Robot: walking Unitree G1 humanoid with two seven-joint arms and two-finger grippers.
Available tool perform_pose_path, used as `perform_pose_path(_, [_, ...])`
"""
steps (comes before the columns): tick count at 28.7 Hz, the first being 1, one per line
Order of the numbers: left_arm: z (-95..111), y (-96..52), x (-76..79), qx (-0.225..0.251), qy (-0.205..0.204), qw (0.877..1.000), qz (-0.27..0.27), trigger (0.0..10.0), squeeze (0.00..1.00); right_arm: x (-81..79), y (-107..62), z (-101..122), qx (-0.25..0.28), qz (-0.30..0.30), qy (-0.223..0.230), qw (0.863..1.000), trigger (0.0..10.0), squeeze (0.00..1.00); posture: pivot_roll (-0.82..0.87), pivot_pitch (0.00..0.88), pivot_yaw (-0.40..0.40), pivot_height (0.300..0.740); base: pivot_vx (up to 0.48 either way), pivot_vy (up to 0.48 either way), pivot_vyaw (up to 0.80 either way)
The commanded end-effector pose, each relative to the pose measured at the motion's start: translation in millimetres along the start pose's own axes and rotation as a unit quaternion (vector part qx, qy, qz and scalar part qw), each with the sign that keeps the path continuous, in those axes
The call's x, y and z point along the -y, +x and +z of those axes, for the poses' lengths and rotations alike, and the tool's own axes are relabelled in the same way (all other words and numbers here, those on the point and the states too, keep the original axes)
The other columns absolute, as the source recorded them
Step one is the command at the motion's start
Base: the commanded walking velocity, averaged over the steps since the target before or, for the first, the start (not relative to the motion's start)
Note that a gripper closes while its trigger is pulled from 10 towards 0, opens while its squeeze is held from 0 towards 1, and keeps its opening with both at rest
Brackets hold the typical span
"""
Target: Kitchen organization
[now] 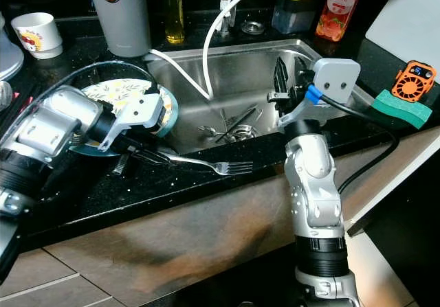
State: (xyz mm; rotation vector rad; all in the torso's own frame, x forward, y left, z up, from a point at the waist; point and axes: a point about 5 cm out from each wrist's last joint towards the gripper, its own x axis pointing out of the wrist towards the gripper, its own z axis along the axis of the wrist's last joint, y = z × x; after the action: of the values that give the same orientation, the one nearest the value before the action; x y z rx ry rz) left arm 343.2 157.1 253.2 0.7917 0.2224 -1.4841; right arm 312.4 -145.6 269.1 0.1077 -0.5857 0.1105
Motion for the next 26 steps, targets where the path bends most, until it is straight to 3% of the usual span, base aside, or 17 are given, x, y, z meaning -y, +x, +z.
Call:
perform_pose_path(1, [5.2, -1.4, -4.5, 0.009, 0.011, 1.000, 0.015, 0.0, 0.00, 2.5, 0.0, -0.1, -0.004, -0.003, -0.001, 1.000, 10.0, 0.00, 0.07, 0.097, -0.063, 0.740, 0.000, 0.000, 0.00])
perform_pose_path(4, [15.8, -3.7, -15.2, 0.040, 0.011, 0.997, 0.059, 0.0, 0.00, 2.7, 0.0, 0.0, -0.004, -0.004, -0.002, 1.000, 10.0, 0.00, 0.07, 0.097, -0.063, 0.740, 0.000, 0.000, 0.00])
perform_pose_path(5, [24.4, -7.1, -26.5, 0.069, 0.003, 0.992, 0.108, 10.0, 0.00, 2.8, 0.0, -0.1, -0.004, -0.005, -0.002, 1.000, 10.0, 0.00, 0.07, 0.097, -0.063, 0.740, 0.000, 0.000, 0.00])
perform_pose_path(6, [30.8, -9.9, -35.5, 0.090, -0.007, 0.985, 0.147, 10.0, 0.00, 2.8, 0.0, -0.2, -0.004, -0.005, -0.002, 1.000, 10.0, 0.00, 0.07, 0.097, -0.063, 0.740, 0.000, 0.000, 0.00])
perform_pose_path(7, [30.8, -9.9, -35.5, 0.090, -0.007, 0.985, 0.147, 10.0, 0.00, 2.8, 0.0, -0.2, -0.004, -0.005, -0.002, 1.000, 10.0, 0.00, 0.07, 0.097, -0.063, 0.740, 0.000, 0.000, 0.00])
perform_pose_path(11, [41.8, -4.6, -67.3, 0.127, -0.076, 0.943, 0.298, 10.0, 0.00, 2.1, 0.7, -1.0, -0.006, -0.002, 0.000, 1.000, 10.0, 0.00, 0.07, 0.095, -0.073, 0.740, 0.000, 0.000, 0.00])
perform_pose_path(12, [41.8, -4.6, -67.3, 0.127, -0.076, 0.943, 0.298, 10.0, 0.00, 2.1, 0.7, -1.0, -0.006, -0.002, 0.000, 1.000, 10.0, 0.00, 0.07, 0.095, -0.073, 0.740, 0.000, 0.000, 0.00])
perform_pose_path(16, [57.7, 32.0, -80.1, 0.167, -0.142, 0.909, 0.354, 10.0, 0.00, -1.4, 3.0, -0.7, -0.003, 0.000, 0.003, 1.000, 10.0, 0.00, 0.06, 0.088, -0.069, 0.740, 0.000, 0.000, 0.00])
perform_pose_path(17, [57.7, 32.0, -80.1, 0.167, -0.142, 0.909, 0.354, 10.0, 0.00, -1.4, 3.0, -0.7, -0.003, 0.000, 0.003, 1.000, 10.0, 0.00, 0.06, 0.088, -0.069, 0.740, 0.000, 0.000, 0.00])
perform_pose_path(19, [61.1, 51.5, -81.7, 0.172, -0.174, 0.899, 0.364, 10.0, 0.00, -2.1, 3.4, -0.1, -0.002, 0.001, 0.004, 1.000, 10.0, 0.00, 0.06, 0.088, -0.064, 0.740, 0.000, 0.000, 0.00])
perform_pose_path(21, [61.1, 51.5, -81.7, 0.172, -0.174, 0.899, 0.364, 10.0, 0.00, -2.1, 3.4, -0.1, -0.002, 0.001, 0.004, 1.000, 10.0, 0.00, 0.06, 0.088, -0.064, 0.740, 0.000, 0.000, 0.00])
perform_pose_path(22, [62.5, 64.5, -80.5, 0.172, -0.184, 0.896, 0.366, 10.0, 0.12, -1.6, 2.9, 0.2, -0.002, -0.001, 0.002, 1.000, 10.0, 0.00, 0.05, 0.085, -0.060, 0.740, 0.000, 0.000, 0.00])
perform_pose_path(23, [64.6, 76.2, -78.7, 0.182, -0.199, 0.892, 0.363, 10.0, 1.00, -0.4, 2.1, 0.6, -0.002, -0.003, 0.000, 1.000, 10.0, 0.00, 0.04, 0.085, -0.055, 0.740, 0.000, 0.000, 0.00])
perform_pose_path(24, [71.1, 81.2, -78.4, 0.216, -0.208, 0.881, 0.366, 10.0, 1.00, 0.9, 1.0, 1.0, -0.002, -0.005, -0.001, 1.000, 10.0, 0.00, 0.04, 0.087, -0.050, 0.740, 0.000, 0.000, 0.00])
perform_pose_path(26, [84.2, 76.0, -80.1, 0.281, -0.211, 0.858, 0.374, 10.0, 1.00, 2.5, -0.7, 1.2, -0.002, -0.009, -0.003, 1.000, 10.0, 0.00, 0.04, 0.089, -0.048, 0.740, 0.000, 0.000, 0.00])
